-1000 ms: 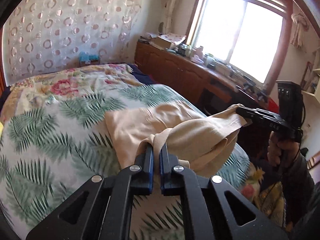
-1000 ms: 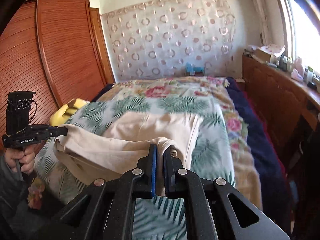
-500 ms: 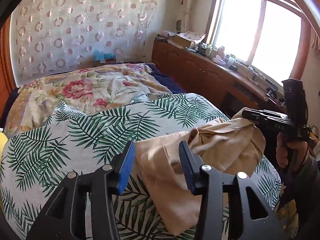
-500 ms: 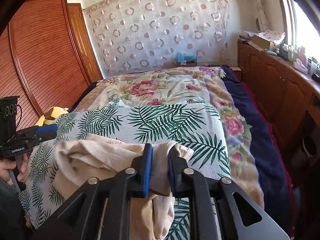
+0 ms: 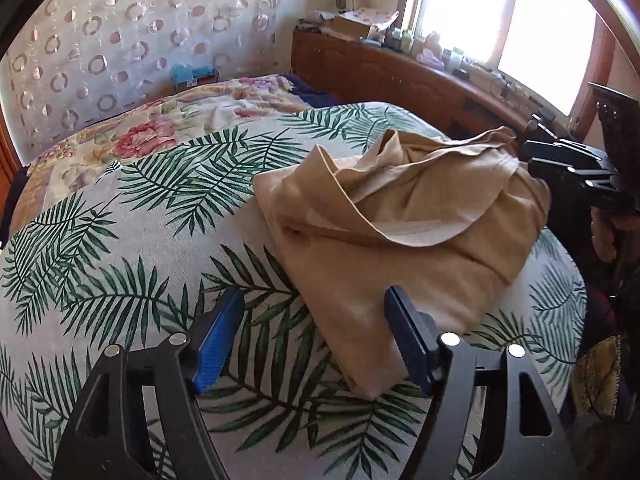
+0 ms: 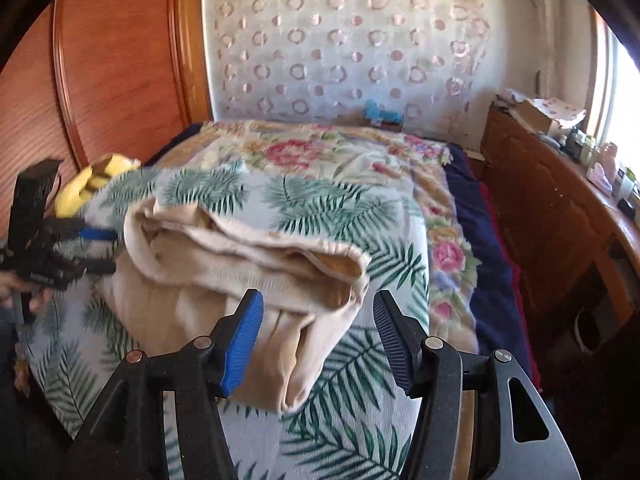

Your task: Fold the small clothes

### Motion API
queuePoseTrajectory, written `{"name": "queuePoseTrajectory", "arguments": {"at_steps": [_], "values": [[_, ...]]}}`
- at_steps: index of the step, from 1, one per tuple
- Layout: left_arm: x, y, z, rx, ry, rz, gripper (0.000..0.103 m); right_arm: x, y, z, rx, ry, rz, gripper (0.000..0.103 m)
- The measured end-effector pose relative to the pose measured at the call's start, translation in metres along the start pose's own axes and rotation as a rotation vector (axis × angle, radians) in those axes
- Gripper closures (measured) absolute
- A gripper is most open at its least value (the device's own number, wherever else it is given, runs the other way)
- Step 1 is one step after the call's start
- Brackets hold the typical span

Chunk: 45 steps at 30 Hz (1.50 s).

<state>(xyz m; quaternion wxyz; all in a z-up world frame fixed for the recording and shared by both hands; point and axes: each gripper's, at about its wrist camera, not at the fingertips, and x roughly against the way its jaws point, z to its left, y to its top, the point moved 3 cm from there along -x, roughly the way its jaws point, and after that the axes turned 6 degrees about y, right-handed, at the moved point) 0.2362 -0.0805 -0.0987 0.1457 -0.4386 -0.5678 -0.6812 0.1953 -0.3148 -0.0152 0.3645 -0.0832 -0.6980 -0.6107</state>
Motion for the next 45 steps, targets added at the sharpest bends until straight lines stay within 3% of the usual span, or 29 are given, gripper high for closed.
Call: {"name": "queuePoseTrajectory", "arguments": {"at_steps": [6,8,9,10,11,13,16,18,20,22,25,31,40,42,43,44,45], "values": [[-0.021,0.027,0.003,-0.003,0.033,-0.011,0.030,-0.027,0.011,-0.008,0.003,0.011,0.054,0.044],[-0.024,0.040,0.010,0.019,0.081,-0.054,0.030,-0.034,0.022,-0.014,-0.001,0.028,0.042,0.067],[-0.025,0.045,0.014,0.034,0.108,-0.071,0.030,-0.038,0.027,-0.017,-0.006,0.044,0.039,0.086],[-0.026,0.051,0.020,0.050,0.130,-0.086,0.030,-0.041,0.031,-0.021,-0.014,0.051,0.030,0.095],[-0.030,0.057,0.026,0.056,0.184,-0.099,0.030,-0.044,0.038,-0.026,-0.025,0.059,0.009,0.097],[-0.035,0.063,0.038,0.068,0.275,-0.104,0.030,-0.044,0.038,-0.040,-0.062,0.030,-0.033,0.097],[-0.037,0.064,0.049,0.116,0.268,-0.088,0.030,-0.044,0.043,-0.058,-0.130,-0.046,-0.077,0.097],[-0.032,0.061,0.049,0.111,0.251,-0.096,0.030,-0.048,0.044,-0.060,-0.137,-0.077,-0.059,0.097],[-0.025,0.058,0.046,0.101,0.235,-0.102,0.030,-0.052,0.041,-0.056,-0.130,-0.080,-0.023,0.089],[-0.014,0.053,0.040,0.098,0.198,-0.110,0.030,-0.051,0.038,-0.053,-0.129,-0.092,0.000,0.071],[-0.005,0.045,0.029,0.092,0.141,-0.111,0.030,-0.044,0.047,-0.047,-0.118,-0.074,0.001,0.063],[0.002,0.027,0.005,0.055,0.059,-0.086,0.030,-0.007,0.022,-0.037,-0.162,-0.016,0.027,0.060],[-0.020,0.012,-0.007,0.029,0.063,-0.024,0.030,0.024,-0.014,-0.028,-0.235,0.068,0.083,0.060],[-0.025,0.009,-0.007,0.026,0.073,-0.010,0.030,0.017,-0.018,-0.030,-0.247,0.087,0.112,0.065],[-0.028,0.008,-0.007,0.022,0.078,-0.004,0.030,0.016,-0.018,-0.033,-0.251,0.107,0.115,0.086],[-0.029,0.007,-0.006,0.026,0.074,0.005,0.030,0.016,-0.017,-0.034,-0.249,0.140,0.114,0.096],[-0.029,0.008,-0.006,0.031,0.071,0.004,0.030,0.020,-0.016,-0.035,-0.241,0.144,0.109,0.098]]}}
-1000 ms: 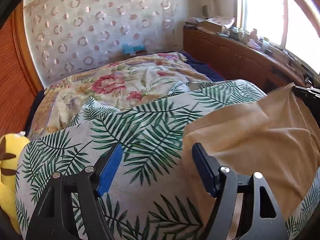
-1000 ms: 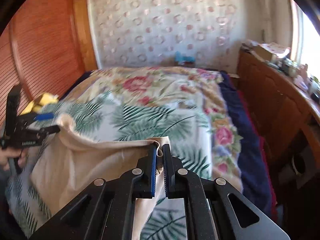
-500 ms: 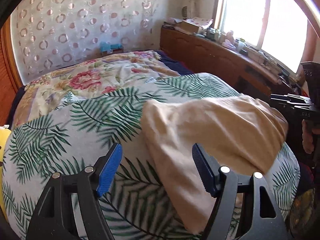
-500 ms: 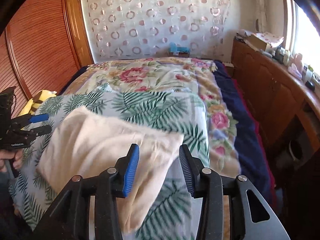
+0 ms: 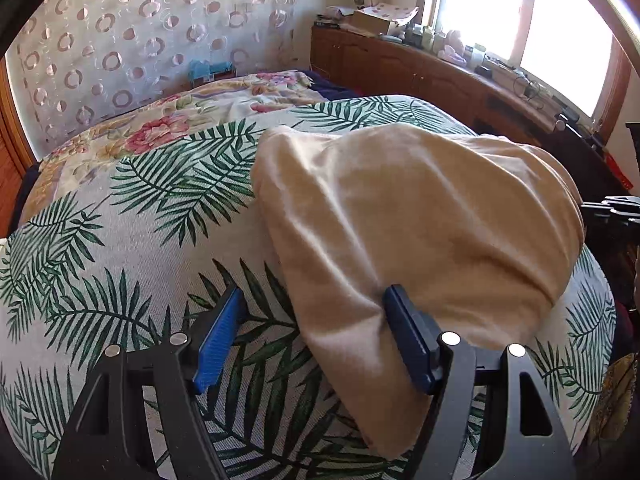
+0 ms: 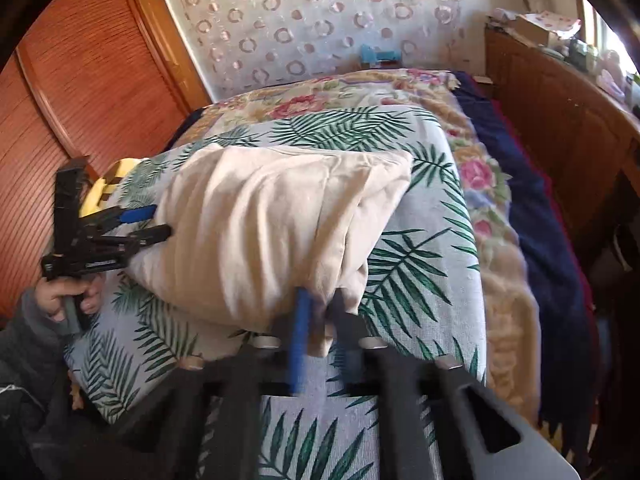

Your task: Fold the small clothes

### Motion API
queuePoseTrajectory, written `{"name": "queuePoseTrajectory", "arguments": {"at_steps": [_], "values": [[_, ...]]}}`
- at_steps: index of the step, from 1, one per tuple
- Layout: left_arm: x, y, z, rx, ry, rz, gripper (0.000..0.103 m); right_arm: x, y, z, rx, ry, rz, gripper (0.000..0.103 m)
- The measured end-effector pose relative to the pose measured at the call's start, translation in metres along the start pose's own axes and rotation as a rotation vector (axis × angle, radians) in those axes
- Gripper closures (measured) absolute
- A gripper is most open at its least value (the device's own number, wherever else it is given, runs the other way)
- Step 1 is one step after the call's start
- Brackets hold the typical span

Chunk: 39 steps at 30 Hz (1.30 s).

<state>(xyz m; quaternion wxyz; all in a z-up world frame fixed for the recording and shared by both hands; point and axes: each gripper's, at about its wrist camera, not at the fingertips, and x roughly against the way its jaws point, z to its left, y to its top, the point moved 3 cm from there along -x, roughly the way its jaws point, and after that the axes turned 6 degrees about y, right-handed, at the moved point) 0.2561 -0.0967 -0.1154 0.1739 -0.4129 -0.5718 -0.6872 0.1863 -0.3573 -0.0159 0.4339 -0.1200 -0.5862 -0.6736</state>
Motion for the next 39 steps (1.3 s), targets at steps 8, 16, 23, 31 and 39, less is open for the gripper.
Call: {"name": "queuePoseTrajectory", "arguments": {"at_steps": [8,16,23,31,39], "values": [[0.001,-0.001,0.001,0.000,-0.001,0.003,0.029,0.049,0.031,-0.015,0.064,-0.169,-0.092,0.102],[0.008,0.005,0.010,0.030,-0.017,-0.025,0.029,0.054,0.044,-0.026,0.040,-0.179,-0.129,0.078],[-0.004,0.023,0.025,0.107,-0.046,-0.007,0.029,0.016,0.056,-0.028,0.029,-0.148,-0.133,0.018],[-0.021,0.033,0.023,0.125,-0.097,0.026,0.037,-0.045,0.068,-0.035,0.018,-0.131,-0.037,0.019],[-0.023,0.034,0.020,0.172,-0.208,0.038,0.058,-0.064,0.064,-0.038,-0.041,-0.012,0.032,0.038]]}}
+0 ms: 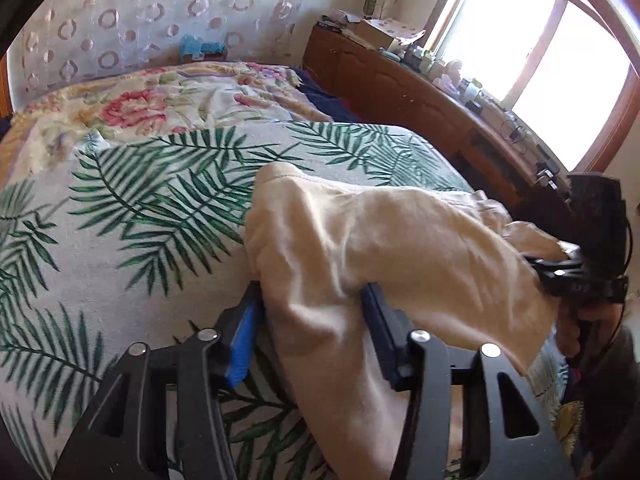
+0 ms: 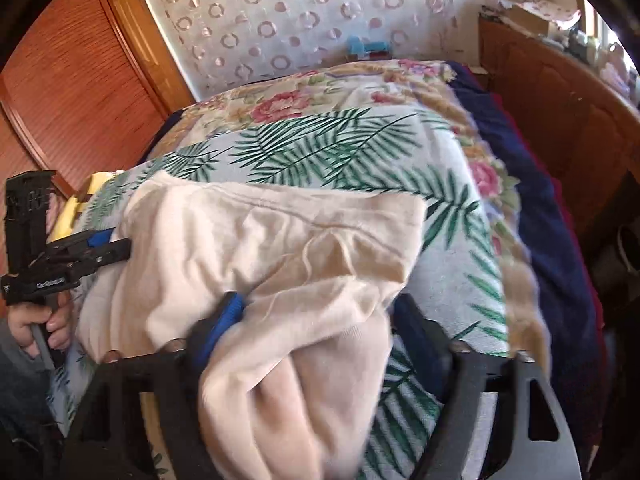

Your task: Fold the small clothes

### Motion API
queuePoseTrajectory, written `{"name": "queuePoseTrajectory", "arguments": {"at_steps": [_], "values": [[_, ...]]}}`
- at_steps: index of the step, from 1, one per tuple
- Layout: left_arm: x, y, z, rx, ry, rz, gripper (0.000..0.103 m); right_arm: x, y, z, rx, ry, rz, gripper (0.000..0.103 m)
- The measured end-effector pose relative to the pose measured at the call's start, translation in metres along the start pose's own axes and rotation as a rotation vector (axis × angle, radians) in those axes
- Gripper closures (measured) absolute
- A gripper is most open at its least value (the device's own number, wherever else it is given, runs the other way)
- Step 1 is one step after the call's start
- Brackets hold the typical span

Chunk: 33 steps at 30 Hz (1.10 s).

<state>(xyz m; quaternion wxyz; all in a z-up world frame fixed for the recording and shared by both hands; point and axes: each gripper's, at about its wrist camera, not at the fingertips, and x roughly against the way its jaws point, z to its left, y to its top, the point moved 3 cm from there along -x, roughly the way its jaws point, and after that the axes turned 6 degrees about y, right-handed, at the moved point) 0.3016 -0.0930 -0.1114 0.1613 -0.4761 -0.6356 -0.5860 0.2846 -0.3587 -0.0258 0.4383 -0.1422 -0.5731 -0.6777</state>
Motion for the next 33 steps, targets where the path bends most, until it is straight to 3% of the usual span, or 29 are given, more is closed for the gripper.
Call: {"name": "queuePoseTrajectory", "arguments": {"at_steps": [1,2,3,6,13,20,25,33], "values": [[-0.001,0.000,0.000,0.016,-0.028,0.016,0.064,0.001,0.000,0.002,0.010,0.023,0.002,0.053],[-0.002,0.001,0.000,0.032,-0.050,0.027,0.073,0.000,0.000,0.005,0.020,0.046,0.011,0.059],[-0.002,0.002,0.000,0.046,-0.066,0.032,0.084,-0.001,0.000,0.009,0.031,0.063,0.018,0.072],[0.008,0.002,-0.006,0.023,-0.073,0.007,0.091,0.001,-0.001,0.020,0.090,0.060,0.010,0.081],[0.079,0.003,-0.012,0.006,-0.090,-0.154,0.091,0.026,0.026,0.048,0.177,0.069,-0.101,0.083],[0.145,-0.009,0.041,0.095,-0.005,-0.297,0.092,0.022,0.066,0.113,0.351,0.125,-0.144,0.083],[0.181,-0.034,0.099,0.189,0.139,-0.366,0.092,-0.018,0.102,0.176,0.491,0.193,-0.133,0.083],[0.210,-0.082,0.177,0.358,0.290,-0.405,0.092,-0.125,0.157,0.294,0.706,0.314,-0.076,0.083]]}}
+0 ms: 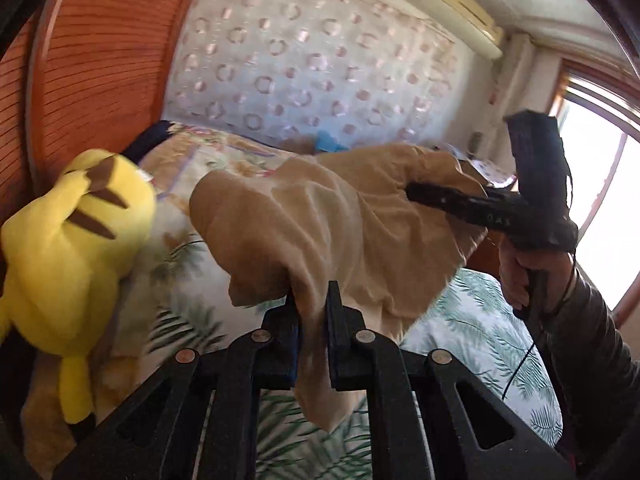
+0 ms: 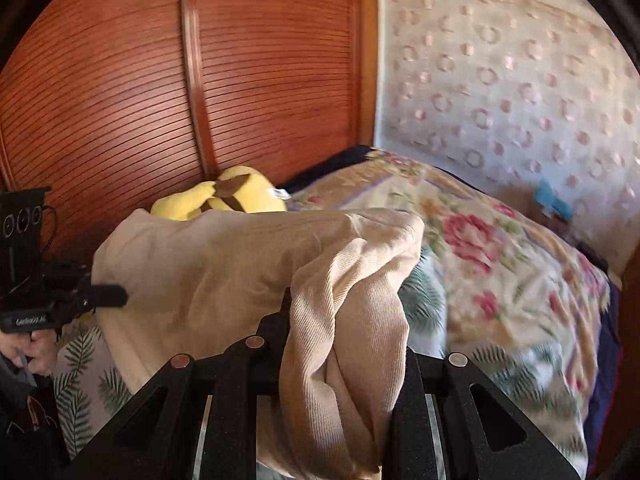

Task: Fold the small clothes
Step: 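Carry the folded shirt with both grippers beside the yellow plush toy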

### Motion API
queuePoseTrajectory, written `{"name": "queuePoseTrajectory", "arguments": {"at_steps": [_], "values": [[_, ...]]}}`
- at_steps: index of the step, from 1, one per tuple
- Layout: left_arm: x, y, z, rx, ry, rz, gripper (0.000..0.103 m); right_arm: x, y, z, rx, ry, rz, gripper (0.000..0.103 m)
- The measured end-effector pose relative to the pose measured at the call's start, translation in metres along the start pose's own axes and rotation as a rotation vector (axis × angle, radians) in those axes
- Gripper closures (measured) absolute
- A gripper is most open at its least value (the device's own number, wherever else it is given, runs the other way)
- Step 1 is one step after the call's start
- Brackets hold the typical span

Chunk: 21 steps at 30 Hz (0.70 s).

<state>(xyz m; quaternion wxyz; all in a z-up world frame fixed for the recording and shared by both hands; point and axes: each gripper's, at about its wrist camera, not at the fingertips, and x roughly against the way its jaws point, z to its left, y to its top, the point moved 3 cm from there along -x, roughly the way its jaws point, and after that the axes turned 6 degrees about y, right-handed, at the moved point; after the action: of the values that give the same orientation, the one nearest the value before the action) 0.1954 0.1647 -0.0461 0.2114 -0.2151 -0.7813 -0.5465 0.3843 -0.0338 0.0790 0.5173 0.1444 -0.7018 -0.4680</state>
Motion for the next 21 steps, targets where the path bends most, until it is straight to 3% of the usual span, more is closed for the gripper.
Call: {"name": "queuePoseTrajectory", "arguments": {"at_steps": [3,8,11,14,18,21], "values": [[-0.007,-0.010,0.031,0.042,0.059,0.018,0.092,-0.060,0.029,-0.001,0.064,0.039,0.040,0.083],[-0.014,-0.020,0.066,0.104,0.091,0.044,0.092,-0.153,0.052,0.002,0.152,0.097,0.110,0.083],[-0.020,-0.023,0.073,0.111,0.104,0.056,0.092,-0.190,0.061,0.013,0.173,0.132,0.125,0.083],[-0.028,-0.022,0.079,0.115,0.112,0.076,0.092,-0.210,0.075,-0.002,0.137,0.133,0.125,0.079],[-0.031,-0.024,0.085,0.120,0.131,0.089,0.092,-0.216,0.085,-0.025,0.024,0.026,0.099,0.053],[-0.031,-0.024,0.084,0.113,0.142,0.099,0.092,-0.210,0.081,-0.034,-0.036,-0.019,0.059,0.044]]}}
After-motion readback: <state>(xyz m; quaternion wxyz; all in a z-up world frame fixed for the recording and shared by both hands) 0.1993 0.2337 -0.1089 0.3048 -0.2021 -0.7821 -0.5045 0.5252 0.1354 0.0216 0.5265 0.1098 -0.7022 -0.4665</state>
